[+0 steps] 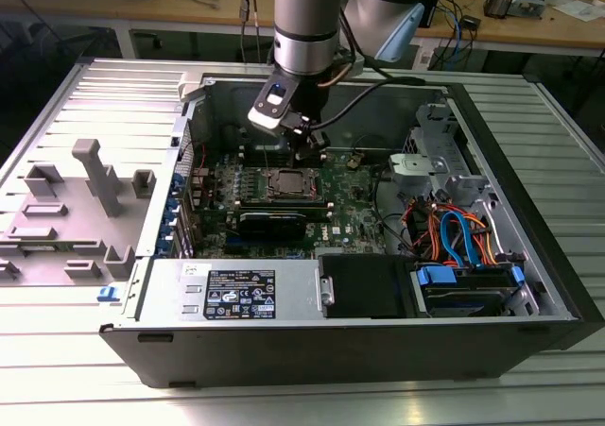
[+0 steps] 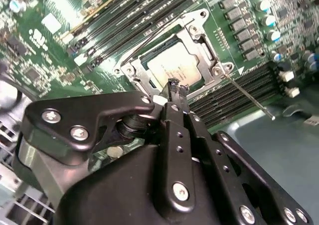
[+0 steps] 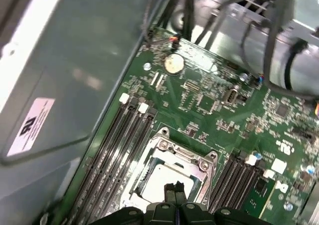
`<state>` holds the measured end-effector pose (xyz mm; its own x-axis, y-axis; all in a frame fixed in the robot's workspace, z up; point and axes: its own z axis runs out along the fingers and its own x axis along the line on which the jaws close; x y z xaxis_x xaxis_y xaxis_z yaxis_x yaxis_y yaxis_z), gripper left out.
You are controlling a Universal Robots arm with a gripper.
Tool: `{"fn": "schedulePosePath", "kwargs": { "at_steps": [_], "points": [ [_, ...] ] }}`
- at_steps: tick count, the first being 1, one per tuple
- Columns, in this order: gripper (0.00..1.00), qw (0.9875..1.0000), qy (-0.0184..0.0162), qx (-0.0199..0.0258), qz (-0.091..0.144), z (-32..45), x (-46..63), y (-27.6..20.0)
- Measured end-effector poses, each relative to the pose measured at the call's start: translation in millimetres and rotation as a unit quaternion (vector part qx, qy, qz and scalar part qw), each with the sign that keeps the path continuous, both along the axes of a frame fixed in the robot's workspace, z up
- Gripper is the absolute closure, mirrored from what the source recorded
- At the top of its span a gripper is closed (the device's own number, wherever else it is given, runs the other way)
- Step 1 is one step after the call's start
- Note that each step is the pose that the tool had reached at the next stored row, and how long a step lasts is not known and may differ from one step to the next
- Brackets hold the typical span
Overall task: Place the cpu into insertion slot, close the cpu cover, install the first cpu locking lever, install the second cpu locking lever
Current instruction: 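Install the first cpu locking lever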
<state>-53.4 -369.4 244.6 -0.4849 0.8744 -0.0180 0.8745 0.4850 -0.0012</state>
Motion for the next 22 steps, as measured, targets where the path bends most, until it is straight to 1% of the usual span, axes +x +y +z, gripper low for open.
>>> {"fn": "schedulePosePath", "kwargs": {
  "at_steps": [2, 3, 4, 5, 8, 10, 11, 12, 13, 14, 16, 17, 18, 19, 20, 21, 22],
  "points": [
    [0.89, 0.9998, 0.0000, 0.0000, 0.022, -0.1, 0.0, 0.0],
    [0.89, 0.9993, 0.0000, -0.0001, 0.039, -0.2, 0.0, 0.0],
    [0.89, 0.9983, 0.0000, 0.0000, 0.058, -0.3, 0.0, 0.0],
    [0.89, 0.9974, 0.0000, 0.0000, 0.072, -0.4, 0.0, 0.0],
    [0.89, 0.9949, 0.0001, 0.0000, 0.101, -0.7, 0.0, -0.1],
    [0.89, 0.9928, 0.0001, 0.0000, 0.120, -0.9, 0.0, 0.0],
    [0.89, 0.9907, 0.0001, 0.0000, 0.136, -1.0, 0.0, 0.0],
    [0.89, 0.9883, 0.0002, 0.0000, 0.153, -1.2, 0.0, 0.0],
    [0.89, 0.9856, 0.0002, 0.0000, 0.169, -1.4, 0.0, 0.0],
    [0.89, 0.9817, 0.0002, 0.0000, 0.190, -1.6, 0.0, 0.0],
    [0.89, 0.9781, 0.0003, 0.0000, 0.208, -1.8, 0.0, 0.0],
    [0.89, 0.9751, 0.0002, 0.0000, 0.222, -1.9, 0.0, 0.0],
    [0.89, 0.9730, 0.0003, 0.0000, 0.231, -2.0, 0.0, 0.0],
    [0.89, 0.9691, 0.0003, 0.0000, 0.246, -2.2, 0.0, 0.0],
    [0.89, 0.9639, 0.0003, 0.0000, 0.266, -2.4, 0.0, 0.0],
    [0.89, 0.9596, 0.0003, 0.0000, 0.282, -2.7, 0.0, 0.0],
    [0.89, 0.9569, 0.0003, 0.0000, 0.290, -2.8, 0.0, 0.0]
  ]
}}
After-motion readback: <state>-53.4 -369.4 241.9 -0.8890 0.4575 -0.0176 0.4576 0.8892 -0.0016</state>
